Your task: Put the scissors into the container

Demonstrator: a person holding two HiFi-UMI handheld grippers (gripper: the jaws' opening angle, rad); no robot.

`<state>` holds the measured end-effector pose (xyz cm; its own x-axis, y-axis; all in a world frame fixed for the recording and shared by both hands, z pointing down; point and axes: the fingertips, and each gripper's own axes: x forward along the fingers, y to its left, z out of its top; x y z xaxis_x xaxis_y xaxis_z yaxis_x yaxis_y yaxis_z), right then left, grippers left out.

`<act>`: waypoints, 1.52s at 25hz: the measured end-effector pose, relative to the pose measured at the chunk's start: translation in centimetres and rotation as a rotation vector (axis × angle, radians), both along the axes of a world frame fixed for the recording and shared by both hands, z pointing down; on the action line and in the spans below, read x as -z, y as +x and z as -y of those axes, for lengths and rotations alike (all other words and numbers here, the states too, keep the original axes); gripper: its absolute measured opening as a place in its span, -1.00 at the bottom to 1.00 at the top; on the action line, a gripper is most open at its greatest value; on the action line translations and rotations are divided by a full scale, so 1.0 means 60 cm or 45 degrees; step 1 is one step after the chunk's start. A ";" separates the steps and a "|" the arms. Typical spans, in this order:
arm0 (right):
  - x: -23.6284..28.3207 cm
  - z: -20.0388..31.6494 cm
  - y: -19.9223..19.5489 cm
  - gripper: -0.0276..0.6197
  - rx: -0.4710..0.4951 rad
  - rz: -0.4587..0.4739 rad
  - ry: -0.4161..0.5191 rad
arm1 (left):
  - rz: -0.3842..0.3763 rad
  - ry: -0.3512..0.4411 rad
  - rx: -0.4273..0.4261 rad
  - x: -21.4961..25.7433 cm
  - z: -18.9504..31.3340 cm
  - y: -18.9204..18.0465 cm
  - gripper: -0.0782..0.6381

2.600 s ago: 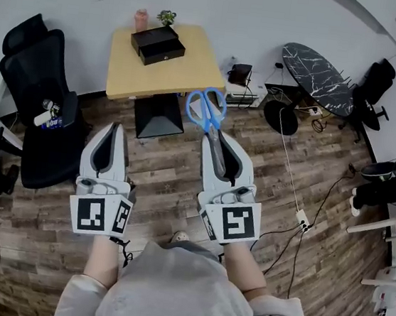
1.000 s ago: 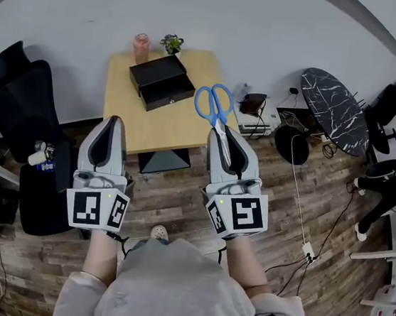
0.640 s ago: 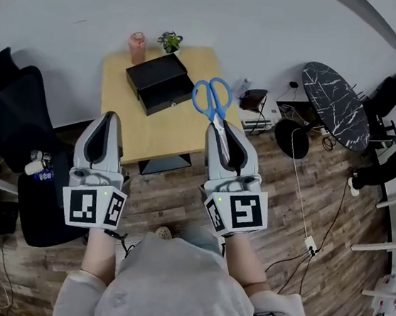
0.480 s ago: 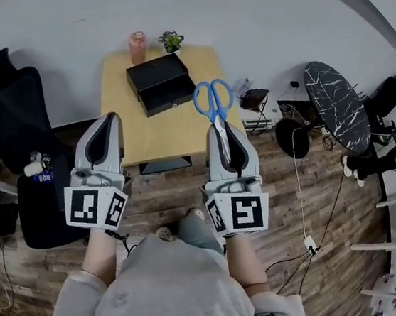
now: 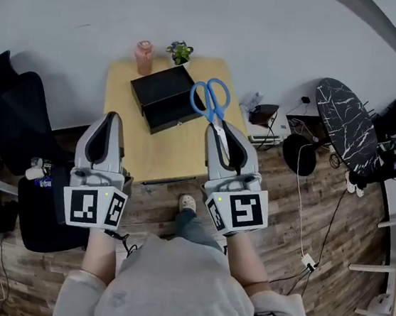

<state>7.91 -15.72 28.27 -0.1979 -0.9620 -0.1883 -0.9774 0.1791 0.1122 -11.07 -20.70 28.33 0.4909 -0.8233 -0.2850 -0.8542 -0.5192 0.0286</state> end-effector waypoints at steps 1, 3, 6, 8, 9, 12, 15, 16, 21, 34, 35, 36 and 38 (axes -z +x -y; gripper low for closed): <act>0.002 0.016 0.005 -0.72 0.016 -0.004 0.003 | 0.000 0.006 0.011 0.003 0.013 0.006 -0.62; 0.006 0.050 0.016 -0.72 0.046 -0.012 0.008 | -0.008 0.016 0.034 0.010 0.040 0.017 -0.62; 0.011 0.096 0.030 -0.72 0.093 -0.023 0.010 | -0.021 0.032 0.065 0.017 0.076 0.034 -0.62; 0.013 0.124 0.040 -0.72 0.130 -0.032 0.007 | -0.022 0.043 0.087 0.022 0.096 0.046 -0.62; 0.013 0.138 0.045 -0.72 0.149 -0.038 0.005 | -0.022 0.045 0.099 0.023 0.106 0.052 -0.62; 0.007 0.179 0.055 -0.72 0.210 -0.054 -0.008 | -0.027 0.037 0.144 0.020 0.137 0.063 -0.62; -0.006 0.216 0.061 -0.72 0.278 -0.071 -0.038 | -0.032 0.020 0.189 0.015 0.162 0.070 -0.62; -0.012 0.229 0.061 -0.72 0.306 -0.080 -0.053 | -0.032 0.014 0.202 0.012 0.170 0.073 -0.62; -0.066 0.277 0.053 -0.72 0.482 -0.137 -0.156 | -0.035 -0.019 0.269 -0.001 0.202 0.082 -0.62; -0.279 0.342 0.012 -0.72 0.934 -0.366 -0.519 | -0.023 -0.121 0.442 -0.050 0.232 0.067 -0.62; -0.297 0.345 0.010 -0.72 0.963 -0.394 -0.551 | -0.020 -0.126 0.460 -0.052 0.230 0.063 -0.62; -0.316 0.348 0.008 -0.72 0.991 -0.427 -0.583 | -0.017 -0.130 0.479 -0.053 0.228 0.058 -0.62; -0.353 0.354 0.002 -0.72 1.045 -0.499 -0.647 | -0.011 -0.140 0.520 -0.057 0.225 0.046 -0.62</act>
